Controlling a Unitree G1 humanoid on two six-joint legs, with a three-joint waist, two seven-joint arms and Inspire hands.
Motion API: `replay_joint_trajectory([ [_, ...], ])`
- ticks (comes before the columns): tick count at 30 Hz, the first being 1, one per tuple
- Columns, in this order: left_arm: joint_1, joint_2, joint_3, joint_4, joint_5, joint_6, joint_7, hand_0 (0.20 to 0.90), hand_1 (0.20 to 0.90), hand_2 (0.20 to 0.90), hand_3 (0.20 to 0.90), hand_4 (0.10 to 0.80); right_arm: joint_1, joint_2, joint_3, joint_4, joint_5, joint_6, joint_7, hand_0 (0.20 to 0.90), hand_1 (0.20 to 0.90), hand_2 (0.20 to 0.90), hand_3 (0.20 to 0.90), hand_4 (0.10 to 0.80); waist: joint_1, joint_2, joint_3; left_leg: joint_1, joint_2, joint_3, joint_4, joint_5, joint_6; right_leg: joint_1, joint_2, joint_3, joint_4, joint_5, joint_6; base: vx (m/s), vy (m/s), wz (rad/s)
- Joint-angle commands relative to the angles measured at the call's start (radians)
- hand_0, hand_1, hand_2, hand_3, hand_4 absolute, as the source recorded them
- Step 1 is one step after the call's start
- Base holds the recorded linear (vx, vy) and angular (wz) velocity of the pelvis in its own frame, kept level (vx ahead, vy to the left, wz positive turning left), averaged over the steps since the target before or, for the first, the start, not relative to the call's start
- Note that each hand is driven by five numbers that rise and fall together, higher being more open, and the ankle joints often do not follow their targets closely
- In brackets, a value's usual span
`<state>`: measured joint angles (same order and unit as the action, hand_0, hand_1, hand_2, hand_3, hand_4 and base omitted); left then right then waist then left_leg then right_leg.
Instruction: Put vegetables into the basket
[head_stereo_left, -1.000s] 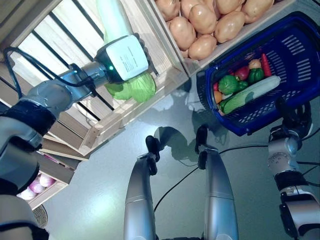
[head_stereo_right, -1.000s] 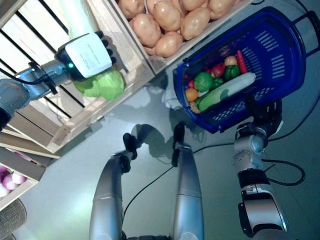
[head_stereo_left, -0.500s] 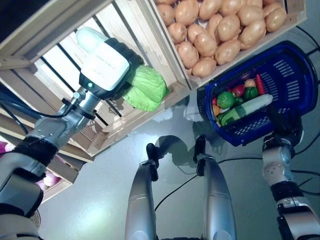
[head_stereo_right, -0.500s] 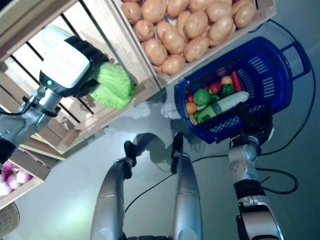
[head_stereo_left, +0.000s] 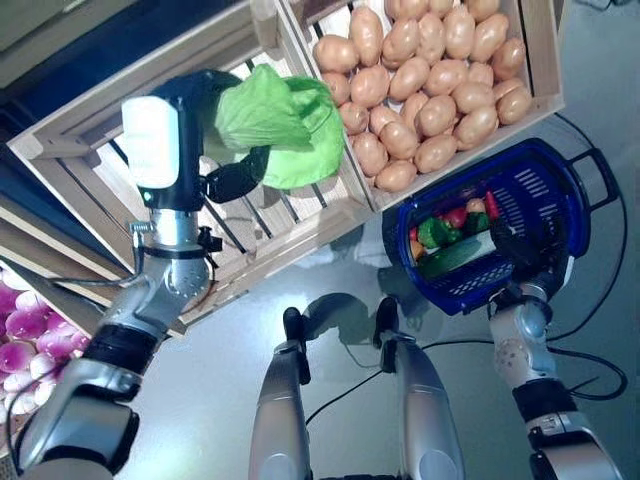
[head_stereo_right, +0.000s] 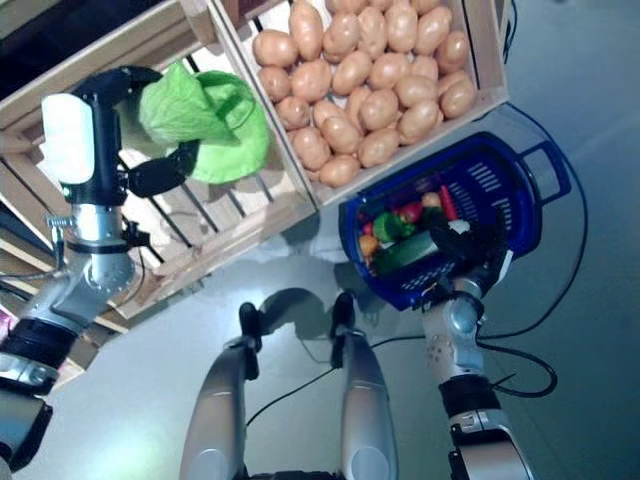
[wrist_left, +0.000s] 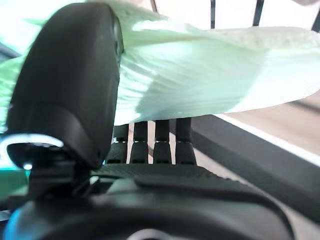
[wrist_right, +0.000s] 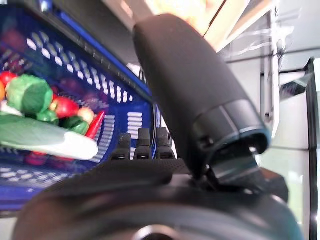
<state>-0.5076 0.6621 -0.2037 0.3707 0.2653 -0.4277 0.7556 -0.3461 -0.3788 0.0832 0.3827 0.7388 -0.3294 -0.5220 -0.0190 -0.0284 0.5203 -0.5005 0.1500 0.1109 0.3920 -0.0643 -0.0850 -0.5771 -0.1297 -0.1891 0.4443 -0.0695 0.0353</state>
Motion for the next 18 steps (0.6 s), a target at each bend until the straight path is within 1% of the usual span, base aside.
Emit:
replay_joint_trajectory([
  [1, -0.014, -0.045, 0.115, -0.161, -0.322, -0.208, -0.168, 0.300, 0.300, 0.300, 0.300, 0.400, 0.019, -0.010, -0.044, -0.157, -0.094, -0.023, 0.125, 0.900, 0.900, 0.900, 0.900, 0.800, 0.032, -0.032, -0.006, 0.028, -0.032, -0.036, -0.104, 0.083, -0.011, 0.179, 0.011, -0.027, -0.112, -0.013, 0.026, 0.110, -0.073, 0.10],
  [2, 0.006, -0.076, 0.121, -0.171, -0.425, -0.232, -0.260, 0.300, 0.300, 0.300, 0.300, 0.400, 0.026, -0.004, -0.042, -0.164, -0.094, -0.019, 0.164, 0.900, 0.900, 0.900, 0.900, 0.800, 0.032, -0.036, -0.012, 0.043, -0.036, -0.035, -0.112, 0.083, -0.009, 0.195, 0.015, -0.028, -0.125, -0.010, 0.027, 0.072, -0.069, 0.12],
  [3, 0.020, -0.109, 0.122, -0.187, -0.506, -0.237, -0.335, 0.300, 0.300, 0.300, 0.300, 0.400, 0.036, 0.006, -0.035, -0.178, -0.105, -0.010, 0.187, 0.900, 0.900, 0.900, 0.900, 0.800, 0.033, -0.040, -0.016, 0.049, -0.037, -0.035, -0.118, 0.087, -0.008, 0.205, 0.017, -0.032, -0.139, -0.004, 0.024, 0.061, -0.064, 0.12],
  [4, 0.034, -0.139, 0.119, -0.198, -0.531, -0.243, -0.362, 0.300, 0.300, 0.300, 0.300, 0.400, 0.043, 0.013, -0.029, -0.181, -0.123, -0.001, 0.205, 0.900, 0.900, 0.900, 0.900, 0.800, 0.034, -0.044, -0.019, 0.059, -0.036, -0.033, -0.117, 0.080, -0.008, 0.217, 0.020, -0.036, -0.142, -0.008, 0.023, 0.046, -0.068, 0.13],
  [5, 0.042, -0.164, 0.115, -0.212, -0.586, -0.246, -0.418, 0.300, 0.300, 0.300, 0.300, 0.400, 0.045, 0.018, -0.020, -0.189, -0.147, 0.008, 0.227, 0.900, 0.900, 0.900, 0.900, 0.800, 0.034, -0.050, -0.020, 0.066, -0.036, -0.032, -0.117, 0.079, -0.006, 0.226, 0.022, -0.038, -0.147, -0.006, 0.022, 0.044, -0.069, 0.12],
  [6, 0.045, -0.188, 0.112, -0.227, -0.665, -0.236, -0.481, 0.300, 0.300, 0.300, 0.300, 0.400, 0.044, 0.018, -0.011, -0.202, -0.164, 0.012, 0.253, 0.900, 0.900, 0.900, 0.900, 0.800, 0.036, -0.055, -0.018, 0.070, -0.033, -0.028, -0.117, 0.078, -0.006, 0.234, 0.024, -0.042, -0.149, -0.007, 0.020, 0.014, -0.074, 0.09],
  [7, 0.049, -0.218, 0.103, -0.247, -0.719, -0.217, -0.516, 0.300, 0.300, 0.300, 0.300, 0.400, 0.042, 0.020, -0.001, -0.221, -0.192, 0.029, 0.278, 0.900, 0.900, 0.900, 0.900, 0.800, 0.034, -0.062, -0.020, 0.074, -0.031, -0.024, -0.121, 0.083, -0.006, 0.240, 0.029, -0.045, -0.156, -0.003, 0.016, 0.038, -0.069, 0.03],
  [8, 0.052, -0.238, 0.094, -0.248, -0.791, -0.204, -0.573, 0.300, 0.300, 0.300, 0.300, 0.400, 0.042, 0.017, 0.010, -0.228, -0.199, 0.026, 0.300, 0.900, 0.900, 0.900, 0.900, 0.800, 0.034, -0.067, -0.020, 0.091, -0.028, -0.020, -0.122, 0.076, -0.008, 0.260, 0.032, -0.048, -0.163, -0.008, 0.015, 0.043, -0.056, 0.00],
  [9, 0.055, -0.251, 0.091, -0.249, -0.832, -0.196, -0.603, 0.300, 0.300, 0.300, 0.300, 0.400, 0.041, 0.016, 0.012, -0.235, -0.204, 0.030, 0.312, 0.900, 0.900, 0.900, 0.900, 0.800, 0.034, -0.070, -0.023, 0.098, -0.029, -0.018, -0.125, 0.075, -0.008, 0.268, 0.032, -0.050, -0.170, -0.007, 0.016, 0.050, -0.039, 0.00],
  [10, 0.062, -0.277, 0.083, -0.260, -0.910, -0.174, -0.665, 0.300, 0.300, 0.300, 0.300, 0.400, 0.040, 0.011, 0.021, -0.249, -0.225, 0.031, 0.331, 0.900, 0.900, 0.900, 0.900, 0.800, 0.034, -0.074, -0.027, 0.110, -0.031, -0.017, -0.134, 0.076, -0.008, 0.282, 0.034, -0.055, -0.184, -0.004, 0.016, 0.031, -0.032, 0.00],
  [11, 0.074, -0.294, 0.072, -0.273, -0.956, -0.156, -0.705, 0.300, 0.300, 0.300, 0.300, 0.400, 0.044, 0.007, 0.032, -0.263, -0.248, 0.034, 0.333, 0.900, 0.900, 0.900, 0.900, 0.800, 0.035, -0.076, -0.032, 0.124, -0.033, -0.015, -0.145, 0.076, -0.008, 0.297, 0.035, -0.058, -0.199, -0.001, 0.016, 0.047, -0.038, 0.02],
  [12, 0.096, -0.313, 0.063, -0.283, -1.052, -0.124, -0.768, 0.300, 0.300, 0.300, 0.300, 0.400, 0.052, -0.001, 0.042, -0.275, -0.293, 0.043, 0.349, 0.900, 0.900, 0.900, 0.900, 0.800, 0.038, -0.078, -0.041, 0.145, -0.038, -0.017, -0.160, 0.077, -0.005, 0.318, 0.035, -0.063, -0.218, 0.005, 0.019, 0.052, -0.030, 0.03],
  [15, 0.140, -0.349, 0.057, -0.309, -1.208, -0.043, -0.857, 0.300, 0.300, 0.300, 0.300, 0.400, 0.075, -0.020, 0.064, -0.309, -0.334, 0.077, 0.388, 0.900, 0.900, 0.900, 0.900, 0.800, 0.042, -0.082, -0.067, 0.190, -0.045, -0.015, -0.201, 0.082, -0.002, 0.368, 0.032, -0.070, -0.265, 0.019, 0.027, 0.075, -0.019, 0.03],
  [16, 0.168, -0.365, 0.052, -0.317, -1.288, 0.005, -0.906, 0.300, 0.300, 0.300, 0.300, 0.400, 0.095, -0.032, 0.075, -0.321, -0.359, 0.091, 0.401, 0.900, 0.900, 0.900, 0.900, 0.800, 0.046, -0.081, -0.086, 0.216, -0.048, -0.016, -0.230, 0.090, 0.000, 0.394, 0.028, -0.077, -0.289, 0.029, 0.032, 0.130, -0.004, 0.04],
  [17, 0.193, -0.387, 0.041, -0.322, -1.318, 0.049, -0.930, 0.300, 0.300, 0.300, 0.300, 0.400, 0.113, -0.046, 0.093, -0.333, -0.387, 0.114, 0.434, 0.900, 0.900, 0.900, 0.900, 0.800, 0.050, -0.080, -0.110, 0.252, -0.052, -0.017, -0.274, 0.099, 0.001, 0.433, 0.025, -0.082, -0.320, 0.036, 0.039, 0.136, 0.000, 0.06],
  [18, 0.203, -0.393, 0.031, -0.322, -1.324, 0.067, -0.935, 0.300, 0.300, 0.300, 0.300, 0.400, 0.122, -0.053, 0.102, -0.340, -0.395, 0.128, 0.443, 0.900, 0.900, 0.900, 0.900, 0.800, 0.053, -0.077, -0.122, 0.268, -0.050, -0.017, -0.297, 0.106, 0.000, 0.451, 0.024, -0.087, -0.335, 0.040, 0.042, 0.109, 0.000, 0.06],
])
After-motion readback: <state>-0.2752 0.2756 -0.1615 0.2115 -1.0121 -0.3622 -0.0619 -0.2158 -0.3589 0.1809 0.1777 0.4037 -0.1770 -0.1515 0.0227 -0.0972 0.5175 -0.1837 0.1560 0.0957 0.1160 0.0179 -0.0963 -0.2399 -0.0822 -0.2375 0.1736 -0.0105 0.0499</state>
